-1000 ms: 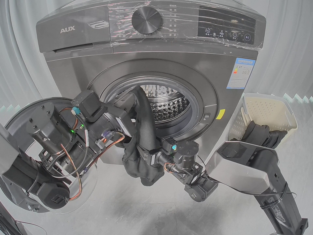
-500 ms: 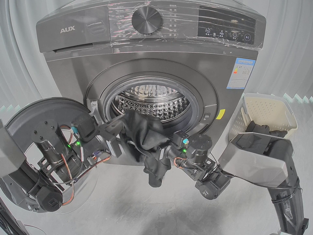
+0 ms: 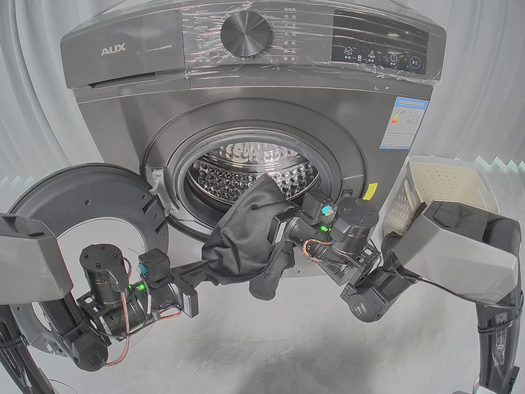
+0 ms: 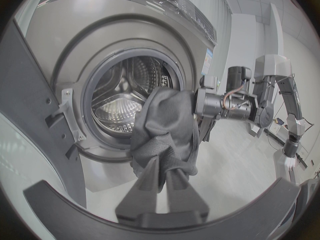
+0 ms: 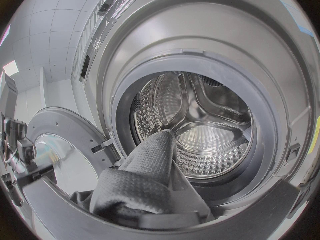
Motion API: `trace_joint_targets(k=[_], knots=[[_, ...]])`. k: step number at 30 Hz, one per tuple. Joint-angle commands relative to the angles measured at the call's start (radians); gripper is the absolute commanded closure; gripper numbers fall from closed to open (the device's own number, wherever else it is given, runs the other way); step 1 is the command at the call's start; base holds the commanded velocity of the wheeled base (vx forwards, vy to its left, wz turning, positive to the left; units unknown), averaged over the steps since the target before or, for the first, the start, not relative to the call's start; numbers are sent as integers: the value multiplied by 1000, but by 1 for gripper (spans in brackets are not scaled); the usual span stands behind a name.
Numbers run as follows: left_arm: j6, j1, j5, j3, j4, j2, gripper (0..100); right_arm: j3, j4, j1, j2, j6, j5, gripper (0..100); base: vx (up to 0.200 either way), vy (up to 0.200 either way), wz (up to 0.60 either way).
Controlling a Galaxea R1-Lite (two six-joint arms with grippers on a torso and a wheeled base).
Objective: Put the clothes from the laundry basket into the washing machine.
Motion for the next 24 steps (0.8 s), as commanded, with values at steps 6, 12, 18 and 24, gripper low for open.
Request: trace_joint_targets(k=[6,12,18,24], knots=[[24,8,-35,134,0,20,0,-5,2,-41,-22,-3,-21,100,0,0,0],[42,8,-70,156,0,20,0,22,-5,-53,-43,-3,-21,100,0,0,0],[28,8,-61,36,0,25,0,93,-14,5,-79,-1,-21,100,0,0,0],[1,2,-47,-70,0,55,0,154,-14,72,-114,-1,-23,100,0,0,0]])
